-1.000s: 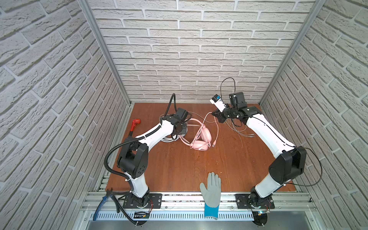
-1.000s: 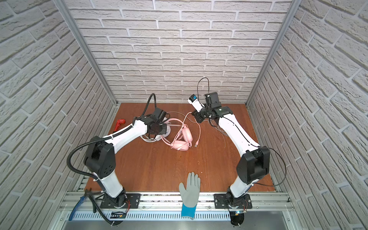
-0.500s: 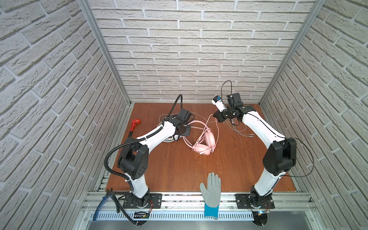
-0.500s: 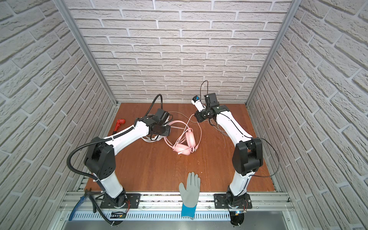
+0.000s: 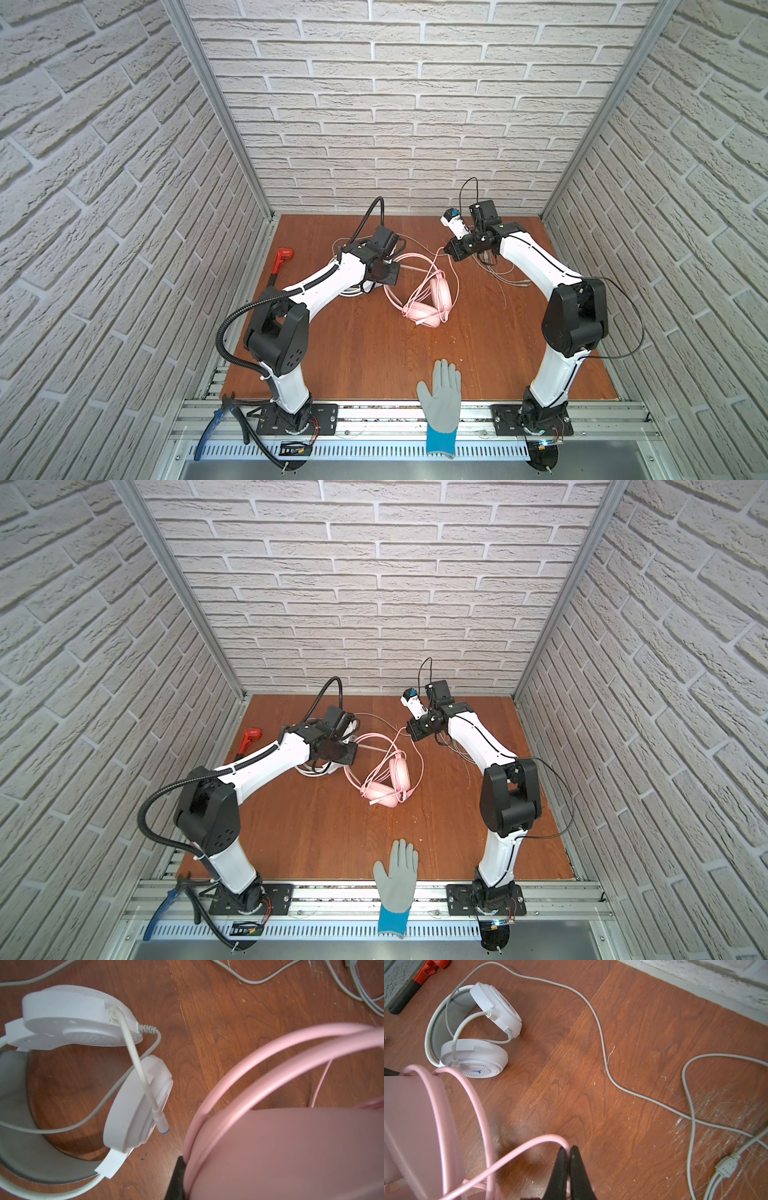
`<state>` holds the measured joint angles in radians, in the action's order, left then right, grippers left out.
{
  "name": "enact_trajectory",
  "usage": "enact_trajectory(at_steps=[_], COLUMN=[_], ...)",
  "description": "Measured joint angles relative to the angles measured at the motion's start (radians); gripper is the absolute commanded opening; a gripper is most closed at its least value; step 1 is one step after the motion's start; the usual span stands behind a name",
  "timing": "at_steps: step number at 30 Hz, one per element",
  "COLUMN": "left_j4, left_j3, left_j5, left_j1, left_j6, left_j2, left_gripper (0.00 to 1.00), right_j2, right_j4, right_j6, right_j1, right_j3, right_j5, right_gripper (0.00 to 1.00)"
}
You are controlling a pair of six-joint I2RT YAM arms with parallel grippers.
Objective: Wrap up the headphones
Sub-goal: 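Release the cable and move the right gripper away from the headset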
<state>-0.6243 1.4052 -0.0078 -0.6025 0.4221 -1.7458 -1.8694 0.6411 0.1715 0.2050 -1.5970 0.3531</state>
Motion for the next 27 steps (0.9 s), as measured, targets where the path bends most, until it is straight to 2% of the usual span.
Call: enact_trajectory(at_steps=[6,20,27], left_j4=[0.010,0.034,0.051], left_j3=[-0.002,-0.042,-0.057], left_j5=[0.030,0.079,0.096], left_j1=[0.008,0.036,0.053], left_j6=[0.002,0.035,0.056], left_j2=[0.000,0.000,0.000], left_gripper=[0.00,0.00,0.00], right_j2=[-0.035,-0.036,-0.036], right_j4=[0.003,-0.035,-0.048], right_j6=[-0.031,-0.097,-0.136], right_j1=[-0.001,-0.009,-0.010], right_j3=[0.020,0.116,0.166], right_j5=[0.041,0.055,0.053], right_gripper=[0.07,0.25,0.27])
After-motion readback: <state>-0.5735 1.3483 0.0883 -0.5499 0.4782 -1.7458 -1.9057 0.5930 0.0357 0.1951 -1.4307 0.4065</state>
